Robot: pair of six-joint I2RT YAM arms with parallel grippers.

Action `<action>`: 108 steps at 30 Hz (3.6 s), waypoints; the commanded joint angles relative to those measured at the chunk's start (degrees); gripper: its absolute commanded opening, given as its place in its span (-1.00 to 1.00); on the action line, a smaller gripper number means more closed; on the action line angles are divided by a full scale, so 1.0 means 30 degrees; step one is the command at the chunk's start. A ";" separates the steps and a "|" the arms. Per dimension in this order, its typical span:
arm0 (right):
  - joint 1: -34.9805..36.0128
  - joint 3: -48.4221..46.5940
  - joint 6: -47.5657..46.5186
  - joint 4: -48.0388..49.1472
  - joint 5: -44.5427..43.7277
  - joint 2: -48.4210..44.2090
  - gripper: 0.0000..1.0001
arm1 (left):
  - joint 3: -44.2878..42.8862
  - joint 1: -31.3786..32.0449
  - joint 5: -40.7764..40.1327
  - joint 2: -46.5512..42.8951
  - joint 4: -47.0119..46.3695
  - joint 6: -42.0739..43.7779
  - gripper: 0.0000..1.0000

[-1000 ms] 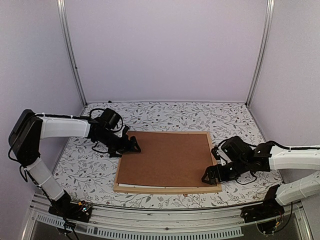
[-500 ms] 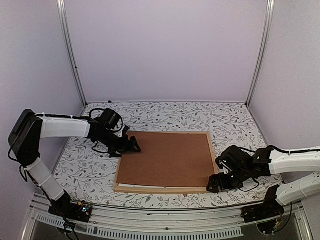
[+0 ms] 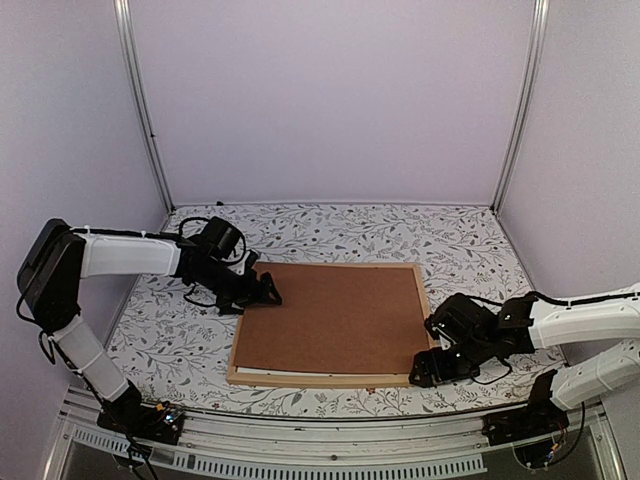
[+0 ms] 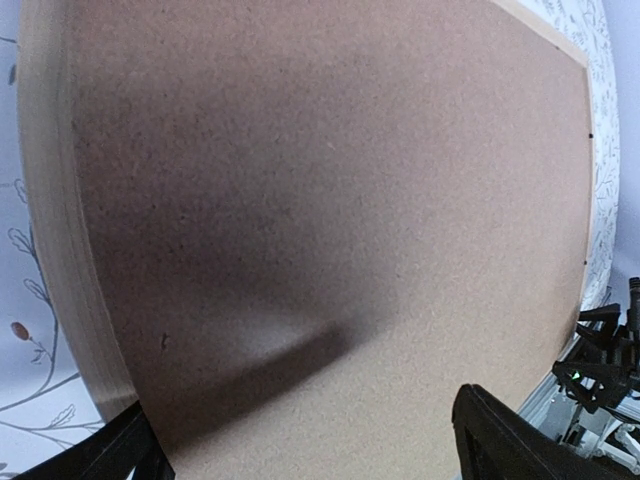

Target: Put the photo into the frame

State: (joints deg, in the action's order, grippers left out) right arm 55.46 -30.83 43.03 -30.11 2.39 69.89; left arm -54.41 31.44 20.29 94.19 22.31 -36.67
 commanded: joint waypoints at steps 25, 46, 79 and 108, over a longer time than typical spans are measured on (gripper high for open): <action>-0.0001 0.0813 0.3341 0.2736 0.0163 0.1342 0.54 | 0.0489 0.0184 -0.0212 -0.0284 -0.1165 0.0523 0.93; -0.0027 0.0822 0.3446 0.2214 0.0037 0.0799 0.71 | 0.0325 0.0975 -0.2881 0.0029 0.0521 0.1205 0.99; -0.0017 0.0300 0.2940 0.1124 -0.0688 -0.0161 0.80 | -0.1370 0.1280 -0.4615 -0.0529 0.3025 0.1703 0.99; -0.4132 -0.2936 -0.1529 0.0348 -0.1002 0.0563 0.87 | 0.3738 -0.2404 -0.0007 -0.2357 -0.0616 0.3300 0.66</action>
State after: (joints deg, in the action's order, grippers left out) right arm 44.18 -37.50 42.33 -29.52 -1.06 69.12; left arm -45.15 25.61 15.07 87.26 25.63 -27.53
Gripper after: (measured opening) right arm 0.935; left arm 0.867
